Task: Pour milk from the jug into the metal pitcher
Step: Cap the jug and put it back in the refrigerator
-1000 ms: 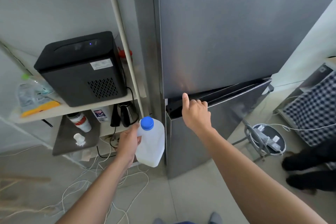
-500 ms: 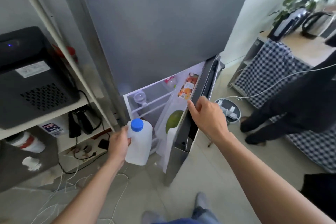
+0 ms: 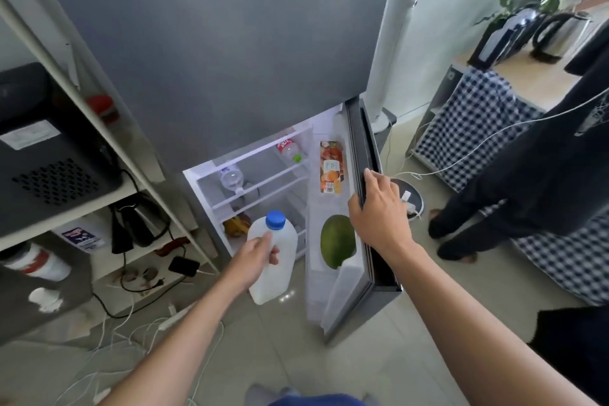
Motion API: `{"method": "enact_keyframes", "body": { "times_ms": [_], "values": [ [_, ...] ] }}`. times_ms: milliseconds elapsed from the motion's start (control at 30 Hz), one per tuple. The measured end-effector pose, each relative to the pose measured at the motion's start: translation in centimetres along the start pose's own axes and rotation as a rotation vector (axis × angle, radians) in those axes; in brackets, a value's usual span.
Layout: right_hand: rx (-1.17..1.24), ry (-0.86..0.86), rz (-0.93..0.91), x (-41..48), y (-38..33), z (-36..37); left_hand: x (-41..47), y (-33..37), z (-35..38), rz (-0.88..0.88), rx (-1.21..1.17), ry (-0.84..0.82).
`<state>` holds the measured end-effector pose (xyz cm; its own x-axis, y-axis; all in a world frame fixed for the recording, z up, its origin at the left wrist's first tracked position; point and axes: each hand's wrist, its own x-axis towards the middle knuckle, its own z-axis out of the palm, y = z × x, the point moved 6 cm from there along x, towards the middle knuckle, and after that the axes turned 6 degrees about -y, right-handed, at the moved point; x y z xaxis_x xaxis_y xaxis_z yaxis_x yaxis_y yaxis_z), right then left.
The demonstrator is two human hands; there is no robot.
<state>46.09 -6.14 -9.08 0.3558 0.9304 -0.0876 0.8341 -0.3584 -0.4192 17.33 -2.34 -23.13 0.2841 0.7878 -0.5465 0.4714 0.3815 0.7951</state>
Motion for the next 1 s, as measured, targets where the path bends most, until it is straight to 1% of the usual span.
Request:
{"method": "enact_keyframes", "body": {
  "times_ms": [67,133,233,300,433,600,800,1000],
  "values": [
    [-0.006,-0.015,-0.019,-0.1,1.1,0.2,-0.2,0.6,2.0,-0.012,0.18,-0.067],
    [-0.042,-0.014,-0.053,-0.2,2.5,0.2,0.3,0.1,3.6,-0.051,0.316,-0.09],
    [-0.077,-0.007,-0.109,0.0,4.4,-0.7,1.0,-0.6,5.7,-0.127,0.354,-0.045],
    [-0.093,-0.015,-0.123,0.2,5.6,-1.3,1.1,0.0,7.8,-0.128,0.346,-0.037],
    [-0.115,-0.025,-0.158,0.5,7.5,-2.6,1.6,0.2,11.5,-0.162,0.173,-0.028],
    [-0.14,-0.009,-0.182,1.1,9.1,-4.0,2.4,-0.6,13.9,-0.215,-0.145,0.0],
    [-0.178,-0.013,-0.212,2.0,11.1,-4.8,4.5,-2.2,14.2,-0.175,-0.214,-0.067],
    [-0.186,-0.013,-0.215,2.5,11.4,-4.8,4.4,-0.6,14.1,-0.146,-0.368,-0.123]
  ]
}}
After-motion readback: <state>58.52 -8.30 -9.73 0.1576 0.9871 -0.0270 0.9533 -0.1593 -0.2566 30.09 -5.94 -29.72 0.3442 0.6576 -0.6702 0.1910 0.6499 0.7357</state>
